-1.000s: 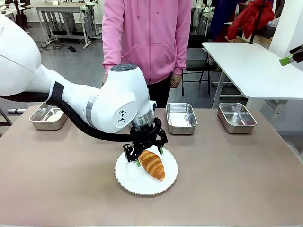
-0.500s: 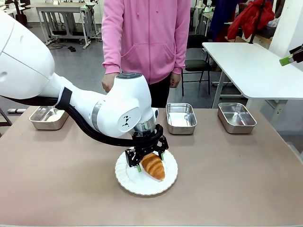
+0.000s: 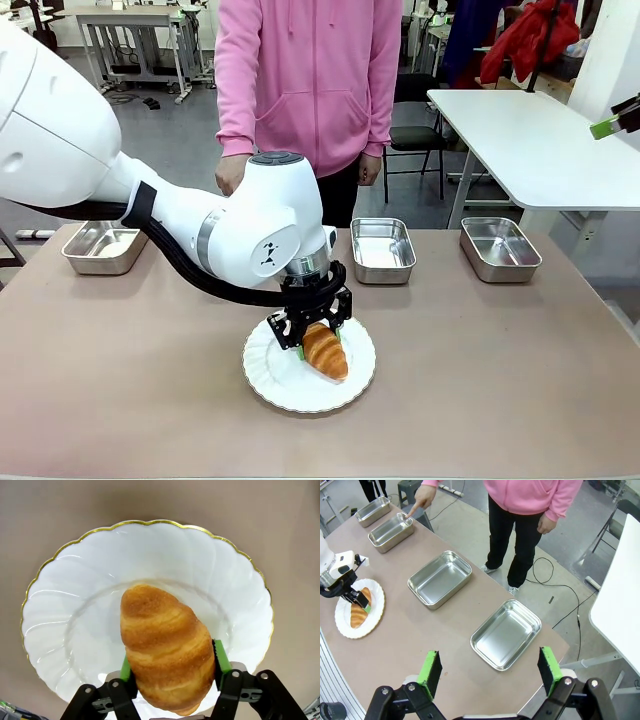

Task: Place the bread in the container.
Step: Place the Butter Roll into the Airtight Container indicated by the human.

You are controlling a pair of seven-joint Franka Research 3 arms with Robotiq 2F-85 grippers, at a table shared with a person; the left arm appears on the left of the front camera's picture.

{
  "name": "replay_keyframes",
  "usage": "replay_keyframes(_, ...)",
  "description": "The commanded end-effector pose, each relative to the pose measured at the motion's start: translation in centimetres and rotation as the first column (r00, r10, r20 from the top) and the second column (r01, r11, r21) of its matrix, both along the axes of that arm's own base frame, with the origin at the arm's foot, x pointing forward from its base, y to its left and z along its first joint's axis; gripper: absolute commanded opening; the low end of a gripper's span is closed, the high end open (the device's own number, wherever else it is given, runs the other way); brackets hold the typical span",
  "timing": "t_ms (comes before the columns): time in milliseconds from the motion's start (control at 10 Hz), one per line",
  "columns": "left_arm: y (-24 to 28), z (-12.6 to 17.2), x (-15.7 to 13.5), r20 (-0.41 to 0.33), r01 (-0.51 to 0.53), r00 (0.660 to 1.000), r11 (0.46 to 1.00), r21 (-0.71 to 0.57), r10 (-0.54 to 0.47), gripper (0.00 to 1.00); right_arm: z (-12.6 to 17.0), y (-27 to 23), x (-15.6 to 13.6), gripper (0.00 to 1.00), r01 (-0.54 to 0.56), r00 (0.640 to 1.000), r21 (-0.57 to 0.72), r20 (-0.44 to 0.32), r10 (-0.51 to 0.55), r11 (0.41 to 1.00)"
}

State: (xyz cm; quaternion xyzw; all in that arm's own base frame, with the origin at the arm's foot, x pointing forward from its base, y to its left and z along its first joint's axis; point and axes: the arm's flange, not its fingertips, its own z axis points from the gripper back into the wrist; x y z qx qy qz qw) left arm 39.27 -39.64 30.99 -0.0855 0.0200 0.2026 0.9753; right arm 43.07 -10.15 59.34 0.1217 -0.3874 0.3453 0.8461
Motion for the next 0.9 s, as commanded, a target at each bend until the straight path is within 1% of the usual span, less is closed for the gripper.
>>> replay_keyframes(0,-0.7,-0.6,0.5,0.014,0.006,1.0,1.0,0.019,-0.006,0.41,0.0,-0.1,0.1,1.0,-0.014,1.0,0.019,0.014,0.013,1.0)
replay_keyframes(100,0.0,0.0,0.0,0.0,0.0,1.0,1.0,0.0,0.0,0.41,0.0,-0.1,0.1,1.0,-0.014,1.0,0.019,0.014,0.013,1.0)
replay_keyframes(600,-0.2,0.3,0.1,0.006,0.002,1.0,1.0,-0.005,-0.002,0.41,0.0,-0.1,0.1,1.0,-0.014,1.0,0.019,0.014,0.013,1.0)
replay_keyframes(700,0.8,2.1,1.0,0.071,0.047,0.996,0.999,-0.003,-0.047,0.41,0.0,-0.1,0.1,1.0,-0.014,1.0,0.019,0.014,0.013,1.0)
replay_keyframes(800,2.1,4.2,2.0,0.094,0.098,0.991,0.995,0.015,-0.099,0.41,0.0,-0.1,0.1,1.0,-0.014,1.0,0.019,0.014,0.013,1.0)
